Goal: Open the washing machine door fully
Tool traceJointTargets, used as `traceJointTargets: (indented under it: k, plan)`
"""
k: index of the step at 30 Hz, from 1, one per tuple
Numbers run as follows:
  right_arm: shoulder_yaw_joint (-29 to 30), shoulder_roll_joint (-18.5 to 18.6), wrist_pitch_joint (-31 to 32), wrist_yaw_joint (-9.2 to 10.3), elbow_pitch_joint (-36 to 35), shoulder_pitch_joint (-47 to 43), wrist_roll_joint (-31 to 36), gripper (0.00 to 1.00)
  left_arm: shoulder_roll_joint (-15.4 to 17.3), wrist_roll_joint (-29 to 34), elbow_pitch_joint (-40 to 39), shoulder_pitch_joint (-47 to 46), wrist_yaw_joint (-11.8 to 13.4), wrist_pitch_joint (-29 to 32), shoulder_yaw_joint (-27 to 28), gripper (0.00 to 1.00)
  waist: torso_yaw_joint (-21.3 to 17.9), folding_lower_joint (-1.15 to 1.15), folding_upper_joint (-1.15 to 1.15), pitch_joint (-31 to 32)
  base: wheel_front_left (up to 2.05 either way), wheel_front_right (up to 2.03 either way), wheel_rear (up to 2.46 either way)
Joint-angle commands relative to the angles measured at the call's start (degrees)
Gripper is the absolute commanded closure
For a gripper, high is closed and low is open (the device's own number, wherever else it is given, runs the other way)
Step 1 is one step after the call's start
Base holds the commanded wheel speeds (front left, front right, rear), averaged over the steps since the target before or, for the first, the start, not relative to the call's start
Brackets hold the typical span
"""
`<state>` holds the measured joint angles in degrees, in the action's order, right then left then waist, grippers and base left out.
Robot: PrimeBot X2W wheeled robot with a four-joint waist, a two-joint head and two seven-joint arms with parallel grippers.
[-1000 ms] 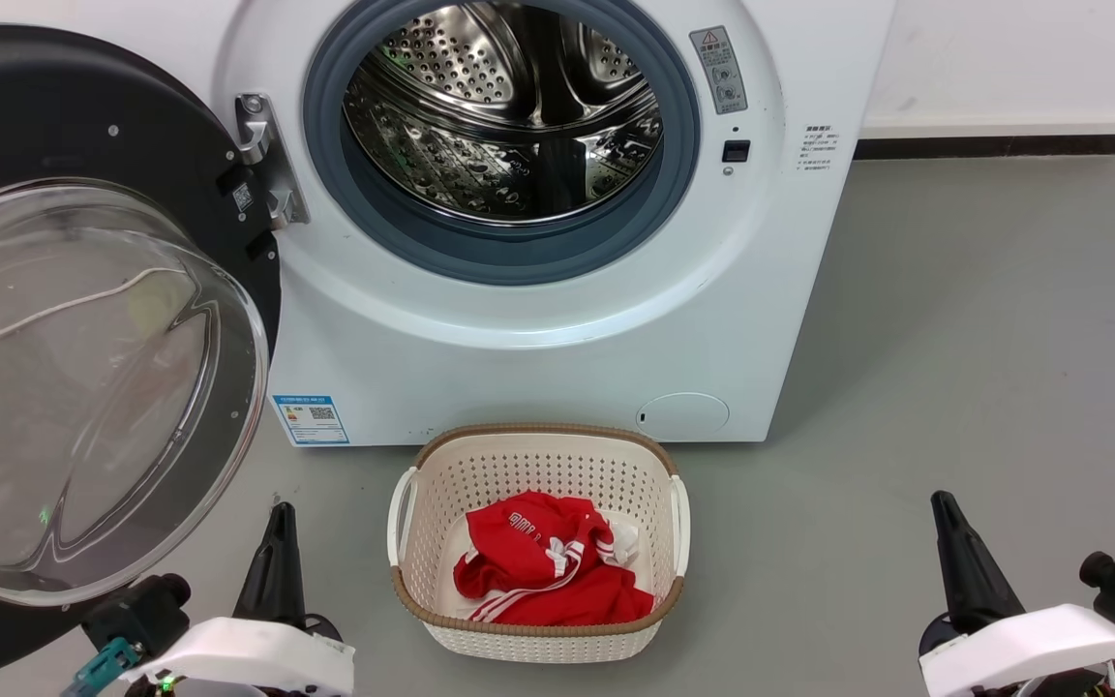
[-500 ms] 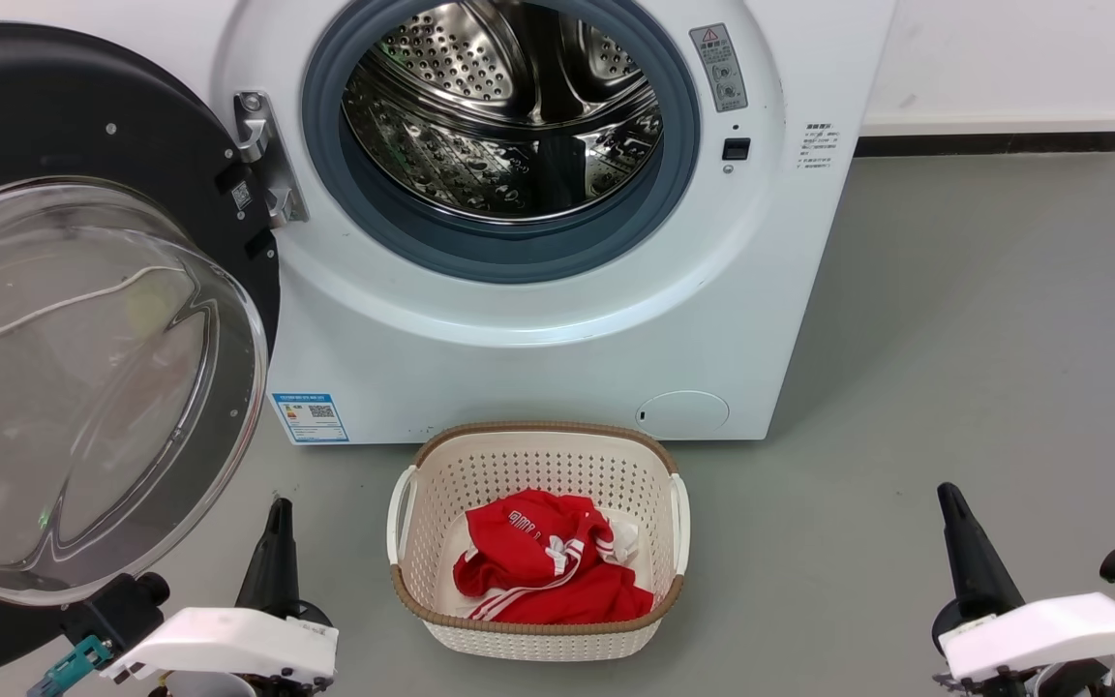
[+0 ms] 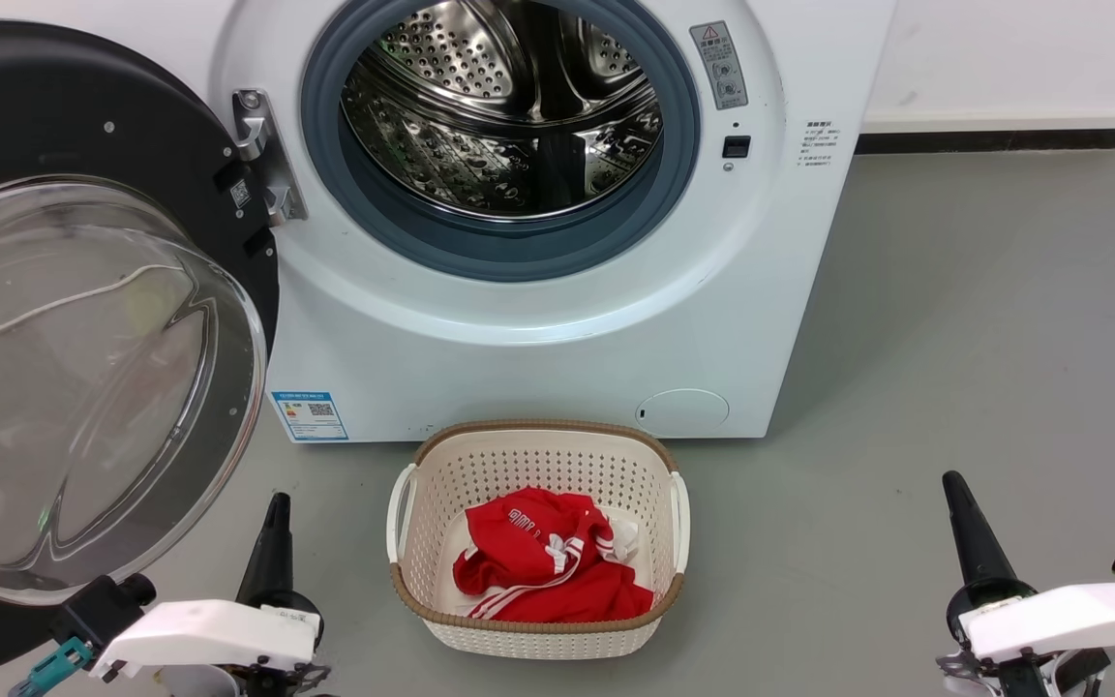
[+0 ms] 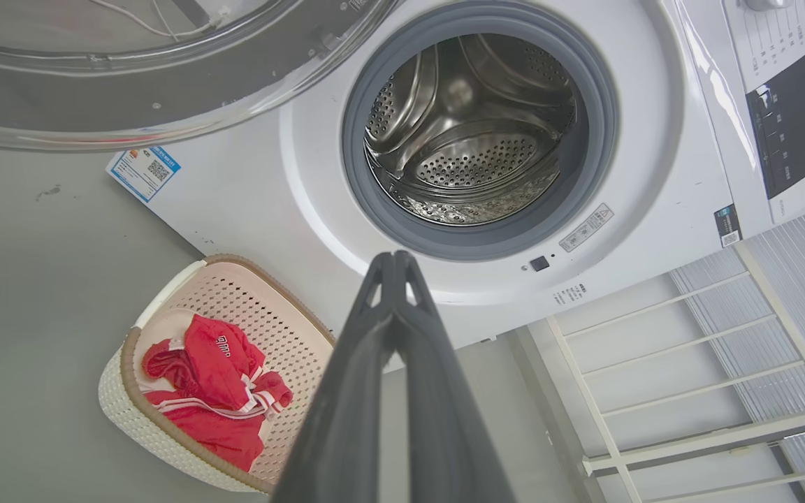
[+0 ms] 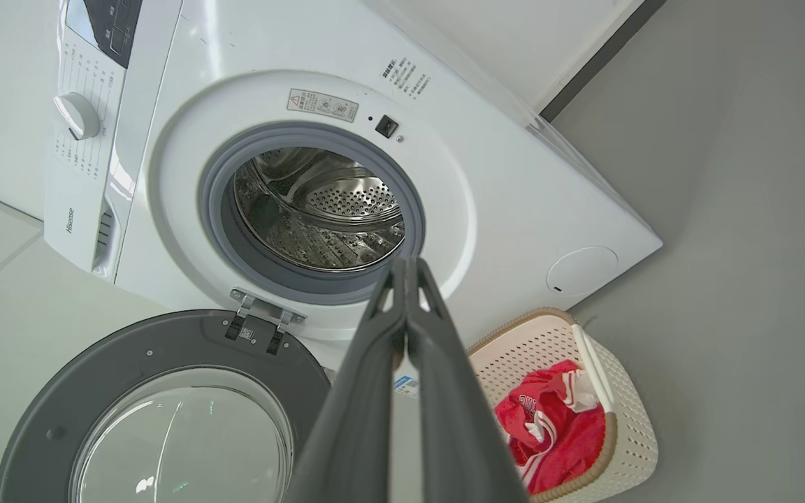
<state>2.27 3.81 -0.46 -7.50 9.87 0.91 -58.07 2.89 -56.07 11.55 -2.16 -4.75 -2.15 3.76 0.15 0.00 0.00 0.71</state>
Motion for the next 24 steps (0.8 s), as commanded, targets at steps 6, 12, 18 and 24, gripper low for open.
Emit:
traceJointTargets:
  k: [6, 12, 18, 24]
  plan:
    - [0.46, 0.41, 0.71, 0.00, 0.19, 1.81, -4.84, 1.00, 0.07, -4.86, -0.05, -1.83, -0.75, 1.15, 0.47, 1.00, -0.01, 0.00, 0.00, -0.08, 0.00, 0.00, 0.00]
    - [0.73, 0.41, 1.35, 0.00, 0.65, 2.25, -8.60, 1.00, 0.07, -8.70, 0.25, -2.21, -0.94, 2.11, 0.79, 1.00, -0.03, 0.00, 0.00, -0.16, 0.00, 0.00, 0.00]
    - [0.99, 0.39, 1.93, 0.01, 1.13, 2.73, -12.15, 1.00, 0.06, -12.33, 0.55, -2.52, -1.25, 2.99, 1.07, 1.00, -0.04, 0.00, 0.00, -0.24, 0.00, 0.00, 0.00]
    - [1.24, 0.37, 2.46, 0.00, 1.50, 3.08, -14.95, 1.00, 0.05, -15.20, 0.81, -2.77, -1.44, 3.68, 1.29, 1.00, -0.05, 0.00, 0.00, -0.30, 0.00, 0.00, 0.00]
